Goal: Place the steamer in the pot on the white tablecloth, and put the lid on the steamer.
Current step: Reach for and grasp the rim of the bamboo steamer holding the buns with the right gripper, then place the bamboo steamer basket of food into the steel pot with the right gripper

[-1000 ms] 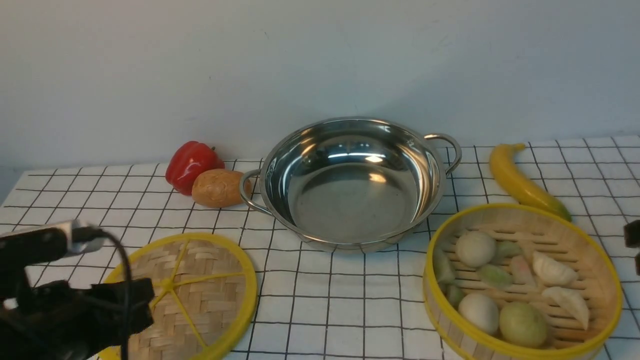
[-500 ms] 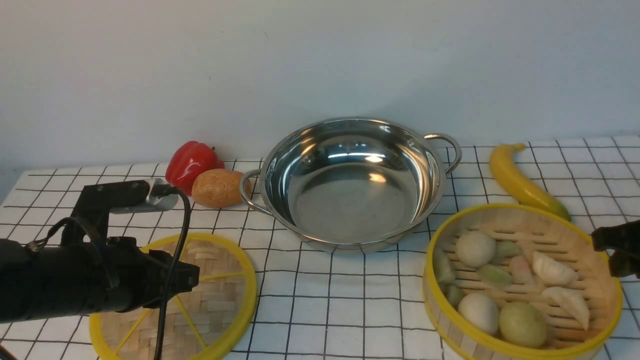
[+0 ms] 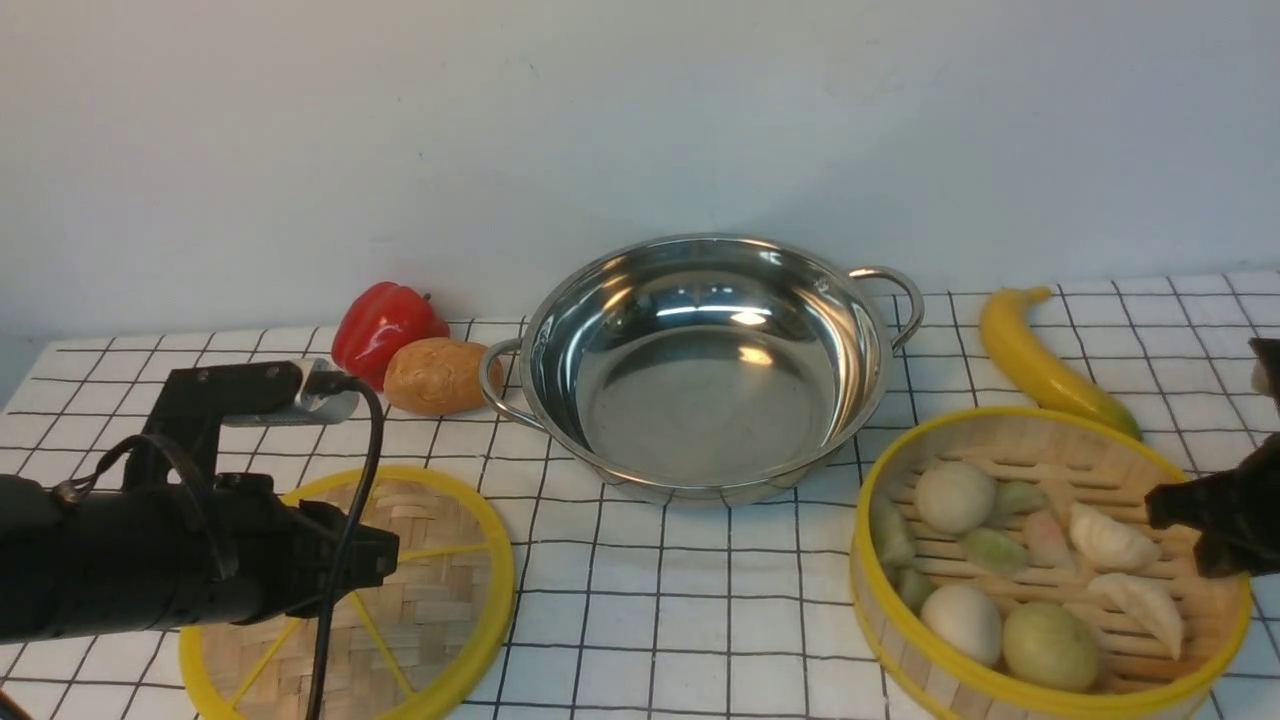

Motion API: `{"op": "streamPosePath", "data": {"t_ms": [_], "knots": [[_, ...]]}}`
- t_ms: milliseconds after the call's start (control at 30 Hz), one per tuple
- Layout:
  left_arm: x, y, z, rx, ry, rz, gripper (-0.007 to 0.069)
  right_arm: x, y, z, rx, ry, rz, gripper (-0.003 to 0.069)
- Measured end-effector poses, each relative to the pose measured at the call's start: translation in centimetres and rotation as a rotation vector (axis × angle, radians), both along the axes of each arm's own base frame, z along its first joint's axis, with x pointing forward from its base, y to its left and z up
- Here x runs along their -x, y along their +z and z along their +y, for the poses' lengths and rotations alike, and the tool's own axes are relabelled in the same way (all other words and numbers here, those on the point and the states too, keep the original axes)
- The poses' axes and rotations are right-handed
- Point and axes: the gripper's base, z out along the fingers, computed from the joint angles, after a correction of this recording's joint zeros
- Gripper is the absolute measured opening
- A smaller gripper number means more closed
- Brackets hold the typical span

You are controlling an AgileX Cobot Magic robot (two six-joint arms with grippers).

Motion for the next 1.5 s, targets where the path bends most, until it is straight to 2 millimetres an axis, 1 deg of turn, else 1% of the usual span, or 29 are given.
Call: {"op": "streamPosePath", "data": {"t_ms": [67, 200, 267, 300, 367, 400, 433, 467, 533, 567, 600, 633, 667, 767, 800, 833, 867, 900, 933, 1000, 1033, 1100, 1133, 1167, 1200, 1233, 1300, 1467, 1500], "knots": [[0.0, 0.0, 0.0, 0.000, 0.000, 0.000, 0.0138, 0.1, 0.1, 0.0, 0.002, 0.002, 0.003, 0.0071], [0.0, 0.0, 0.0, 0.000, -0.001, 0.001, 0.0148, 1.1, 1.4, 0.0, 0.008, 0.015, 0.047, 0.0071], [0.0, 0.0, 0.0, 0.000, -0.001, 0.001, 0.0148, 1.8, 3.4, 0.0, 0.007, 0.023, 0.066, 0.0071], [0.0, 0.0, 0.0, 0.000, -0.001, 0.001, 0.0148, 1.8, 3.5, 0.1, 0.006, 0.023, 0.072, 0.0071], [0.0, 0.0, 0.0, -0.001, -0.002, 0.001, 0.0148, 1.8, 6.2, 0.2, -0.007, 0.032, 0.053, 0.0071], [0.0, 0.0, 0.0, -0.001, -0.002, 0.001, 0.0148, 1.5, 8.1, 0.6, -0.014, 0.044, 0.017, 0.0071], [0.0, 0.0, 0.0, -0.001, -0.002, 0.001, 0.0148, 1.4, 8.4, 0.7, -0.015, 0.048, 0.011, 0.0071], [0.0, 0.0, 0.0, -0.001, -0.002, 0.001, 0.0148, 0.7, 10.1, 1.2, -0.020, 0.065, -0.035, 0.0072], [0.0, 0.0, 0.0, -0.001, -0.002, 0.001, 0.0148, 0.0, 11.4, 1.9, -0.024, 0.087, -0.079, 0.0072], [0.0, 0.0, 0.0, -0.001, -0.002, 0.001, 0.0148, -1.0, 12.6, 3.1, -0.031, 0.114, -0.117, 0.0072], [0.0, 0.0, 0.0, -0.001, -0.002, 0.001, 0.0148, -1.9, 13.3, 4.0, -0.039, 0.127, -0.137, 0.0072], [0.0, 0.0, 0.0, -0.001, -0.002, 0.001, 0.0148, -2.1, 13.6, 4.2, -0.041, 0.128, -0.148, 0.0072], [0.0, 0.0, 0.0, -0.001, -0.002, 0.000, 0.0148, -3.6, 14.1, 5.7, -0.054, 0.151, -0.160, 0.0072], [0.0, 0.0, 0.0, -0.001, -0.002, 0.000, 0.0148, -6.3, 13.8, 8.5, -0.066, 0.186, -0.149, 0.0072], [0.0, 0.0, 0.0, -0.001, -0.002, 0.000, 0.0148, -7.8, 13.2, 10.0, -0.066, 0.205, -0.134, 0.0072], [0.0, 0.0, 0.0, -0.001, -0.002, 0.000, 0.0148, -8.1, 12.7, 10.4, -0.066, 0.211, -0.122, 0.0072], [0.0, 0.0, 0.0, -0.001, -0.002, 0.000, 0.0148, -9.8, 12.3, 12.0, -0.064, 0.234, -0.115, 0.0072], [0.0, 0.0, 0.0, -0.001, -0.002, 0.000, 0.0148, -10.1, 11.9, 12.4, -0.064, 0.239, -0.105, 0.0072], [0.0, 0.0, 0.0, -0.001, -0.002, 0.000, 0.0148, -11.3, 11.5, 13.8, -0.064, 0.257, -0.099, 0.0072], [0.0, 0.0, 0.0, -0.001, -0.002, 0.000, 0.0148, -12.8, 11.3, 15.6, -0.065, 0.284, -0.099, 0.0072], [0.0, 0.0, 0.0, -0.001, -0.002, 0.000, 0.0148, -13.0, 11.6, 15.8, -0.065, 0.288, -0.108, 0.0072], [0.0, 0.0, 0.0, -0.001, -0.002, 0.000, 0.0148, -14.6, 11.2, 17.5, -0.062, 0.314, -0.116, 0.0072], [0.0, 0.0, 0.0, -0.001, -0.002, 0.000, 0.0148, -15.1, 11.6, 17.8, -0.061, 0.320, -0.136, 0.0072], [0.0, 0.0, 0.0, -0.001, -0.002, 0.000, 0.0148, -16.1, 11.0, 18.5, -0.054, 0.328, -0.152, 0.0072], [0.0, 0.0, 0.0, -0.001, -0.002, 0.000, 0.0148, -16.2, 11.7, 18.6, -0.056, 0.329, -0.174, 0.0072], [0.0, 0.0, 0.0, -0.001, -0.002, 0.000, 0.0148, -17.1, 11.3, 19.0, -0.057, 0.330, -0.197, 0.0072], [0.0, 0.0, 0.0, -0.001, -0.002, 0.000, 0.0148, -18.1, 11.3, 19.3, -0.065, 0.327, -0.232, 0.0072], [0.0, 0.0, 0.0, -0.001, -0.002, 0.001, 0.0148, -18.9, 10.8, 19.6, -0.074, 0.315, -0.248, 0.0072], [0.0, -0.1, 0.0, -0.001, -0.002, 0.003, 0.0148, -19.0, 10.3, 19.7, -0.072, 0.313, -0.237, 0.0072]]}}
